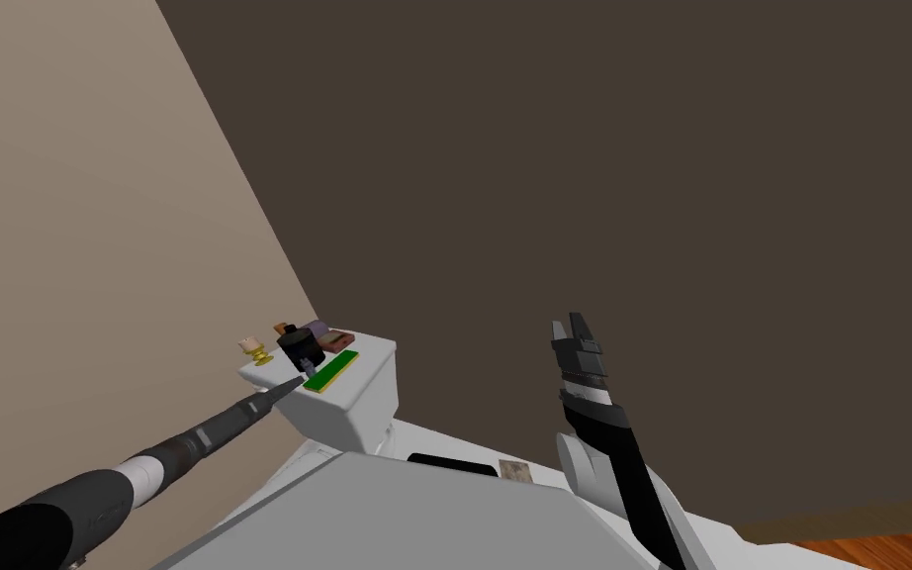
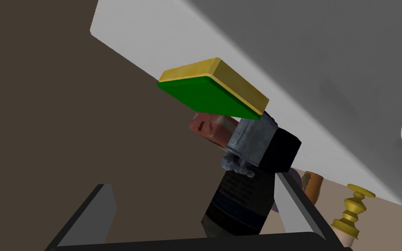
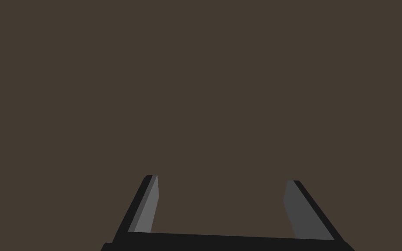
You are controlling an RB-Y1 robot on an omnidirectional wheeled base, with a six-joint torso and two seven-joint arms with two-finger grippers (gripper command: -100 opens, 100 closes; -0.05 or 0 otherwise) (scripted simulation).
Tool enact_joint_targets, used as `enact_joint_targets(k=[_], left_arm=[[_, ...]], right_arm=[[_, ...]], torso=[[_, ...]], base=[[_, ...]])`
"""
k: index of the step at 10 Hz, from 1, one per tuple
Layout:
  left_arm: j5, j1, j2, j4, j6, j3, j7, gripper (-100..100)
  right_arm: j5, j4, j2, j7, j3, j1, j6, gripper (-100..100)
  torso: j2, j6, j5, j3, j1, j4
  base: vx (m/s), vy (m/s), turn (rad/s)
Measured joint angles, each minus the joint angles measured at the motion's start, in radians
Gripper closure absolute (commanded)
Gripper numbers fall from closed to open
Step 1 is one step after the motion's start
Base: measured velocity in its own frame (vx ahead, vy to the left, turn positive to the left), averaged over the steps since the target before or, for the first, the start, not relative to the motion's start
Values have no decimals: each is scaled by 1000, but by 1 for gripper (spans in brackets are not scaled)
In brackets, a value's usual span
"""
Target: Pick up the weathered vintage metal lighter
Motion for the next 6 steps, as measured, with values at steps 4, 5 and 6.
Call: enact_joint_targets(k=[4, 5, 6], left_arm=[[5, 101, 85, 0, 57, 77, 20, -100], [5, 131, 105, -5, 71, 97, 24, -100], [6, 162, 135, -6, 89, 124, 31, -100]], right_arm=[[0, 0, 0, 0, 0, 0, 0, 0], [0, 0, 0, 0, 0, 0, 0, 0], [0, 0, 0, 0, 0, 0, 0, 0]], torso=[[0, 0, 0, 0, 0, 0], [0, 0, 0, 0, 0, 0], [-1, 0, 0, -1, 1, 0]], base=[[30, 41, -37], [43, 53, -71], [38, 51, -35]])
